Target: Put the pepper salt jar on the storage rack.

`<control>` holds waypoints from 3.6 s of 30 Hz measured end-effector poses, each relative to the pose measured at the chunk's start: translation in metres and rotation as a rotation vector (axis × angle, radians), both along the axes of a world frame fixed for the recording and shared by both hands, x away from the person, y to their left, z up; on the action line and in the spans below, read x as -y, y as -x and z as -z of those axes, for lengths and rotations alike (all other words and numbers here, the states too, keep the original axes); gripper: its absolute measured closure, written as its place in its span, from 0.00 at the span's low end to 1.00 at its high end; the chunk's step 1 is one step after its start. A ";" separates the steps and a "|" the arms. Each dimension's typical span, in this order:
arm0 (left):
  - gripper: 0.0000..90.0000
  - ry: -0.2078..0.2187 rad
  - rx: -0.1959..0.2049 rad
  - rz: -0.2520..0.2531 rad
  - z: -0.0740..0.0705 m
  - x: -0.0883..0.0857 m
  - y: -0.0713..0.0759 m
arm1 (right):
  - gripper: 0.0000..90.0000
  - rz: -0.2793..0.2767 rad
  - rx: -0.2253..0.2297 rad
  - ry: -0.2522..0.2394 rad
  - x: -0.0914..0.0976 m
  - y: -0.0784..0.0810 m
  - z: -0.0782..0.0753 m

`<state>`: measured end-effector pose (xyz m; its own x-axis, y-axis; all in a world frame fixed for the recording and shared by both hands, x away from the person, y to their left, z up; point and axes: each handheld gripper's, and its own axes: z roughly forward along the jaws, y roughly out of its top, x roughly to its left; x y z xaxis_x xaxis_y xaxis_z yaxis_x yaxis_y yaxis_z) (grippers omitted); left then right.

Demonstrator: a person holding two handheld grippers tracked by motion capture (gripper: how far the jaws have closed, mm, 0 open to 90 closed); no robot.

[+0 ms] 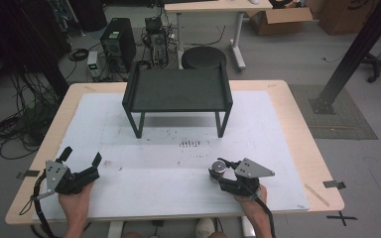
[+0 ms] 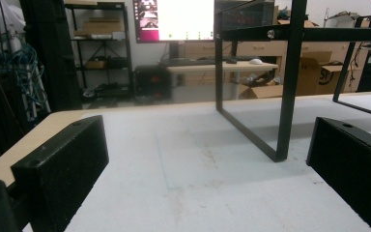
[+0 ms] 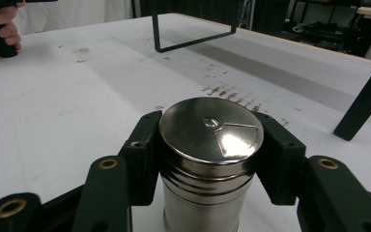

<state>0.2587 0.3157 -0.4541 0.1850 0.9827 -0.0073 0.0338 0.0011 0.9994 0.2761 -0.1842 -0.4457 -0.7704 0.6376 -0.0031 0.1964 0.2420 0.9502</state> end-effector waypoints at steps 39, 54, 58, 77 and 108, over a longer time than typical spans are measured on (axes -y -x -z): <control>0.02 0.000 -0.005 0.000 0.000 0.000 0.000 | 0.55 0.025 -0.011 -0.006 -0.019 -0.011 -0.053; 0.02 0.001 -0.006 -0.001 0.000 0.000 0.000 | 0.55 0.041 -0.005 -0.033 -0.033 -0.029 -0.098; 0.02 0.001 -0.004 -0.001 0.000 0.000 0.000 | 0.55 0.039 -0.006 -0.025 -0.039 -0.034 -0.105; 0.03 0.001 -0.006 -0.001 0.000 0.000 -0.001 | 0.55 0.041 -0.004 -0.031 -0.061 -0.069 -0.149; 0.03 0.000 -0.007 -0.001 0.000 0.000 -0.001 | 0.55 0.117 0.023 0.012 -0.090 -0.141 -0.176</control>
